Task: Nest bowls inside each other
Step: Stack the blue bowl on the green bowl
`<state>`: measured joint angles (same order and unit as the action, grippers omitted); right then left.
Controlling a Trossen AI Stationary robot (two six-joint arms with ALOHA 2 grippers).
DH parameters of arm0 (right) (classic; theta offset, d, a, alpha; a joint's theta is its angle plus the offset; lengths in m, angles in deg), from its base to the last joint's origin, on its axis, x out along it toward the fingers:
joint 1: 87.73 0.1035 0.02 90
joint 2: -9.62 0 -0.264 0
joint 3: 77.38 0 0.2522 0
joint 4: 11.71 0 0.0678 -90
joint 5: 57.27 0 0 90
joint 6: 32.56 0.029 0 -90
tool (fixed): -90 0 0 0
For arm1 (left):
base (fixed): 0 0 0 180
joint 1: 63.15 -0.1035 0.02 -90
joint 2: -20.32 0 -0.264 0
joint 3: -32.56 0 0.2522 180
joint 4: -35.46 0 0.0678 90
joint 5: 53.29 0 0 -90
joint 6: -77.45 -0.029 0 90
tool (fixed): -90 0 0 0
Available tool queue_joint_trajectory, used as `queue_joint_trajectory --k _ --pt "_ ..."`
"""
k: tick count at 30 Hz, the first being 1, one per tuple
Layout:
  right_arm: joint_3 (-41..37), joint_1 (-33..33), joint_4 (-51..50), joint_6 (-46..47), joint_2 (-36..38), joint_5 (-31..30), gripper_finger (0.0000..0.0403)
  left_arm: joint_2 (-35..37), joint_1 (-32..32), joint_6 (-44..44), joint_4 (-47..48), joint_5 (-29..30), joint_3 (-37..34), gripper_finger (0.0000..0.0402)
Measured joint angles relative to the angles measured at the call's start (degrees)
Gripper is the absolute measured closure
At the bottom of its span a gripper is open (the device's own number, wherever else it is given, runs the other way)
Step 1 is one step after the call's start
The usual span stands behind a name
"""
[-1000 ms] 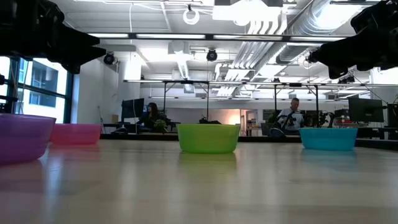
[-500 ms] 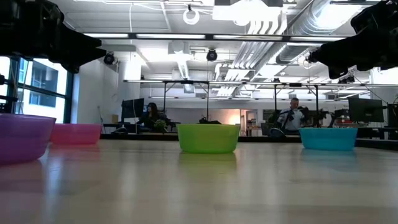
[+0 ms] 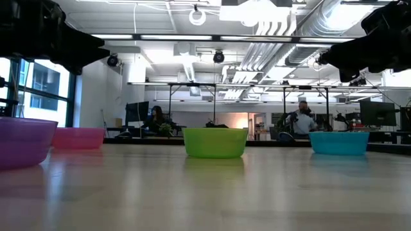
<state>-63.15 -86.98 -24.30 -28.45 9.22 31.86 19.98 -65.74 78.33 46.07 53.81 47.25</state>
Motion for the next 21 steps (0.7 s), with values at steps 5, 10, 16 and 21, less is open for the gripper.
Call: queue_joint_trajectory --k 5,10,16,21 --pt "0.0 0.0 -0.1 2.4 0.0 0.0 0.0263 0.0 0.0 2.2 0.0 -0.4 0.0 0.0186" --pt "0.0 0.0 -0.1 4.8 0.0 0.0 0.0263 0.0 0.0 2.8 -0.1 -0.4 0.0 0.0186" --pt "0.0 0.0 6.9 12.4 0.0 -6.1 0.0263 0.0 0.0 7.6 -3.9 0.1 0.0 0.0186" --pt "1.1 0.0 11.8 14.6 0.0 -10.2 0.0263 0.0 0.0 13.7 -4.6 0.0 0.0 0.0186"
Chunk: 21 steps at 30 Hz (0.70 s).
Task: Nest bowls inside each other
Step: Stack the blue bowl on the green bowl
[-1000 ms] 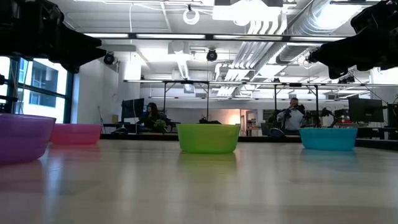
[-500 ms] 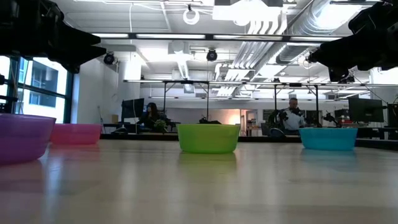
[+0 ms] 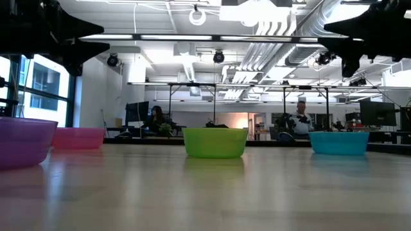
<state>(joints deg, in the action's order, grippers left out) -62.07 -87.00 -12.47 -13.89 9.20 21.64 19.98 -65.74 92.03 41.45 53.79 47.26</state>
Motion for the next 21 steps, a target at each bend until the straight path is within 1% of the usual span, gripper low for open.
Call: queue_joint_trajectory --k 2,5,8,12,14,18,21 --pt "0.8 0.0 1.0 0.6 0.0 -0.9 0.0263 0.0 0.0 1.4 0.1 -0.2 0.0 0.0186" --pt "1.0 0.0 4.2 -0.1 0.0 -0.2 0.0263 0.0 0.0 3.0 0.1 -0.7 0.0 0.0186" --pt "1.0 0.0 8.4 -3.1 0.0 2.3 0.0263 0.0 0.0 3.3 0.1 -1.1 0.0 0.0186" --pt "1.0 0.0 13.2 -7.6 0.0 7.4 0.0263 0.0 0.0 3.2 0.1 -1.1 0.0 0.0186" --pt "1.1 0.0 14.4 -8.7 0.0 8.7 0.0263 0.0 0.0 2.8 0.1 -1.3 0.0 0.0186" --pt "1.1 0.0 12.4 -8.4 0.0 9.2 0.0263 0.0 0.0 2.8 0.1 -1.4 0.0 0.0186" --pt "1.1 0.0 8.2 -7.1 0.0 6.7 0.0263 0.0 0.0 3.5 0.1 -1.2 0.0 0.0186"
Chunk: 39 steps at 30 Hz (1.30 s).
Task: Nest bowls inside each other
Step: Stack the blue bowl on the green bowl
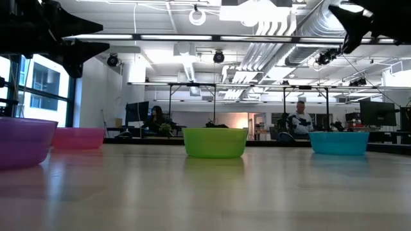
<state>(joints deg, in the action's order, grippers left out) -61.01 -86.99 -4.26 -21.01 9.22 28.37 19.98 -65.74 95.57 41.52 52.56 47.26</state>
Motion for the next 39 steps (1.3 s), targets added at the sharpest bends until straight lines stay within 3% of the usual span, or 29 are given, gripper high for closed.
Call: queue_joint_trajectory --k 12,19,23,26,33,39 --pt "0.1 0.0 -4.3 12.4 0.0 -3.0 0.0263 0.0 0.0 0.3 -3.4 4.7 0.0 0.0186" --pt "0.1 0.0 -5.8 9.5 0.0 -2.5 0.0263 0.0 0.0 -9.7 -1.8 0.8 0.0 0.0186" --pt "0.9 0.0 -1.3 6.4 0.0 -4.2 0.0263 0.0 0.0 -7.2 0.1 2.2 0.0 0.0186" --pt "5.5 0.0 -4.8 5.0 -0.1 -3.3 0.0263 0.0 0.0 -4.5 0.6 3.9 0.0 0.0186" --pt "24.2 0.0 -31.0 3.1 -7.8 -1.0 0.0263 0.0 0.0 -0.8 0.6 7.9 0.0 0.0186" --pt "36.9 0.0 -40.7 6.8 -19.2 -10.8 0.0263 0.0 0.0 2.7 0.6 10.4 0.0 0.0186"
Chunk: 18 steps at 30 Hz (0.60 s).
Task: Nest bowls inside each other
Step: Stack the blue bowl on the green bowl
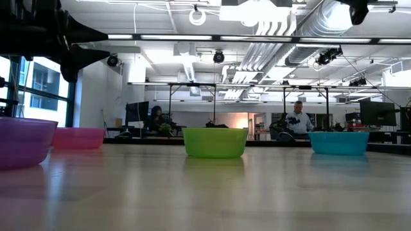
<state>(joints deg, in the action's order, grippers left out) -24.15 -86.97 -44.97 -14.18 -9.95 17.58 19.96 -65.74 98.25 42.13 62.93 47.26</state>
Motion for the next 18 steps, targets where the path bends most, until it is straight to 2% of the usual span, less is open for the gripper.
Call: queue_joint_trajectory --k 4,6,12,18 --pt "7.1 -1.0 -8.6 6.7 -8.6 -7.6 0.0263 0.0 0.0 1.0 0.0 0.2 0.0 0.0186" --pt "10.5 -2.4 -15.2 11.6 -13.1 -9.5 0.0263 0.0 0.0 1.5 0.0 0.2 0.0 0.0186" --pt "18.5 -9.0 -31.4 21.4 -25.4 -10.4 0.0263 0.0 0.0 1.6 2.5 0.1 0.0 0.0186" --pt "24.7 -15.6 -39.5 26.6 -33.7 -10.3 0.0263 0.0 0.0 1.1 3.9 0.0 0.0 0.0186"
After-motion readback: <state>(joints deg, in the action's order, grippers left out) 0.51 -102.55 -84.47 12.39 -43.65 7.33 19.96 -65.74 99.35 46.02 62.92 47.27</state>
